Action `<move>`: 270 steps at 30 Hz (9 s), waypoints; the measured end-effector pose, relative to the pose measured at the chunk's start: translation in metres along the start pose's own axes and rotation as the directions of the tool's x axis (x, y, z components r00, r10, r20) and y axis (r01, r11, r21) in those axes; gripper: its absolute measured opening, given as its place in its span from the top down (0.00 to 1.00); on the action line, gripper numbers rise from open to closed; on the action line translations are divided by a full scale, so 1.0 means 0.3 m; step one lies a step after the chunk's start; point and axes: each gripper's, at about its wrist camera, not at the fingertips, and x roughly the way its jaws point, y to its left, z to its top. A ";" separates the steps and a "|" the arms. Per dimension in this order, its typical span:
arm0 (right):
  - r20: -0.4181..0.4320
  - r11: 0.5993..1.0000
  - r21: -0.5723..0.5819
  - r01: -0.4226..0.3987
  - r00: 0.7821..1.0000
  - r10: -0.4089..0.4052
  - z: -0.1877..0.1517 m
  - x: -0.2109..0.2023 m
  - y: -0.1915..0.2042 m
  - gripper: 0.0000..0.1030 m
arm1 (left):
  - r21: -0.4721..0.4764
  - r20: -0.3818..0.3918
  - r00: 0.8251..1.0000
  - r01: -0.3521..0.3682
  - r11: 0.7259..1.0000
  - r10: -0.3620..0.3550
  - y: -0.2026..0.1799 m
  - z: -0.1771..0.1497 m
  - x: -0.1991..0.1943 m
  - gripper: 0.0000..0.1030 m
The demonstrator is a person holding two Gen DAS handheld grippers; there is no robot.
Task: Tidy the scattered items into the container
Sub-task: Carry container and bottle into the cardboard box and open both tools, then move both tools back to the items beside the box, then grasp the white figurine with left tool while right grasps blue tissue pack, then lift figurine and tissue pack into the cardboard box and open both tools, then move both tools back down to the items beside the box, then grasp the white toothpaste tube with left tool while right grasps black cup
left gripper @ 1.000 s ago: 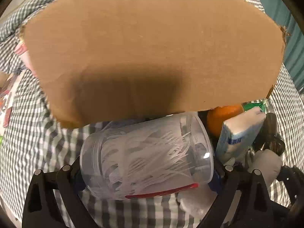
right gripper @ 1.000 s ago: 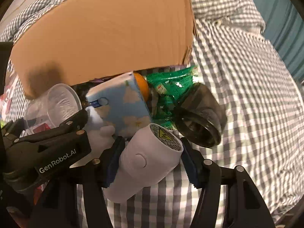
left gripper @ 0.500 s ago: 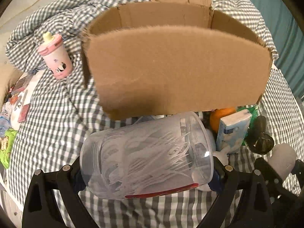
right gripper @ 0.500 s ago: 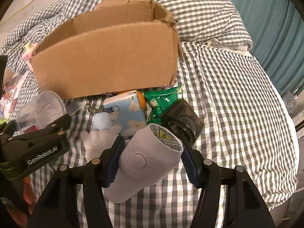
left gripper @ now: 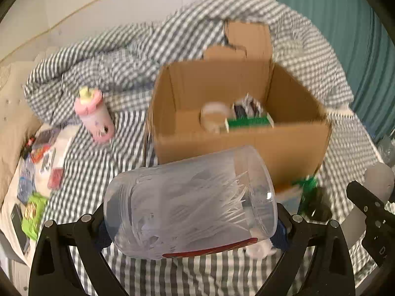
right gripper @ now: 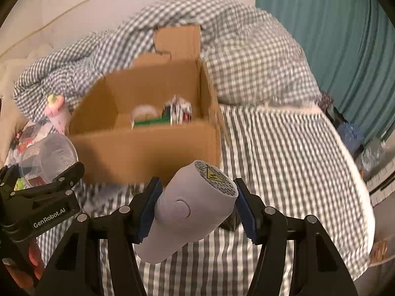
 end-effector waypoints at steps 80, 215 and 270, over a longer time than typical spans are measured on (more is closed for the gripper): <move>-0.175 0.996 0.000 -0.093 0.980 0.092 -0.119 0.103 -0.014 0.24 | 0.154 -0.097 0.995 -0.001 0.988 0.017 -0.219 -0.256 0.062 0.00; -0.058 0.992 -0.042 -0.121 0.991 0.118 0.043 -0.064 -0.150 0.26 | 0.048 0.040 0.998 -0.045 0.998 0.043 0.120 0.023 -0.109 0.00; -0.438 0.993 -0.090 -0.082 0.898 0.035 -0.306 0.439 -0.172 0.42 | 0.120 -0.186 0.979 0.102 0.988 -0.078 0.046 -0.304 0.387 0.74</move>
